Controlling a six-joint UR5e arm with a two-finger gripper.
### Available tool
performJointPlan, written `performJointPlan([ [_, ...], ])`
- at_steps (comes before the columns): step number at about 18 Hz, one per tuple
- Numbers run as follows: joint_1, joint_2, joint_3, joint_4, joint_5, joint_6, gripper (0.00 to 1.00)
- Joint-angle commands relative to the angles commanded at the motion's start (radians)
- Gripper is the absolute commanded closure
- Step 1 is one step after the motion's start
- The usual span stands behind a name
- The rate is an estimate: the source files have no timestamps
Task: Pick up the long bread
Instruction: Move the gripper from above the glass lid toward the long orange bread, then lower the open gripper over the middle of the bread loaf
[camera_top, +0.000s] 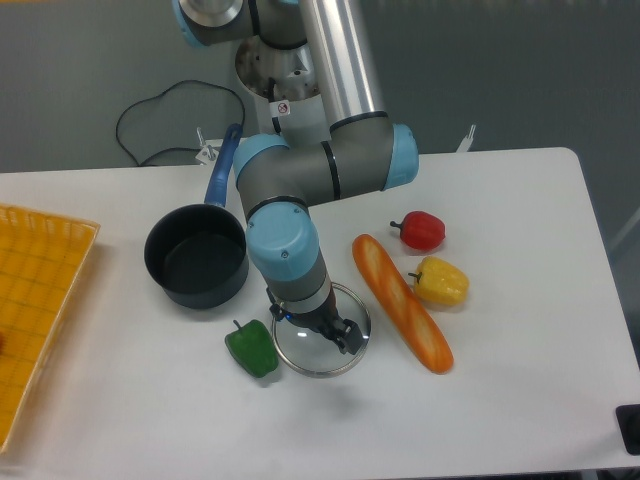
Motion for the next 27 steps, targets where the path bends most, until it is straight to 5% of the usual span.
performJointPlan([
  [6,0.002,0.008,-0.032,0.008,0.007,-0.014,0.00],
  [14,0.048,0.018,-0.091,0.046,0.008,-0.282,0.00],
  [22,0.158,0.017,-0.084,0.075,-0.002,-0.495,0.00],
  [27,0.195,-0.055,-0.011,0.071,0.011,-0.499,0.00],
])
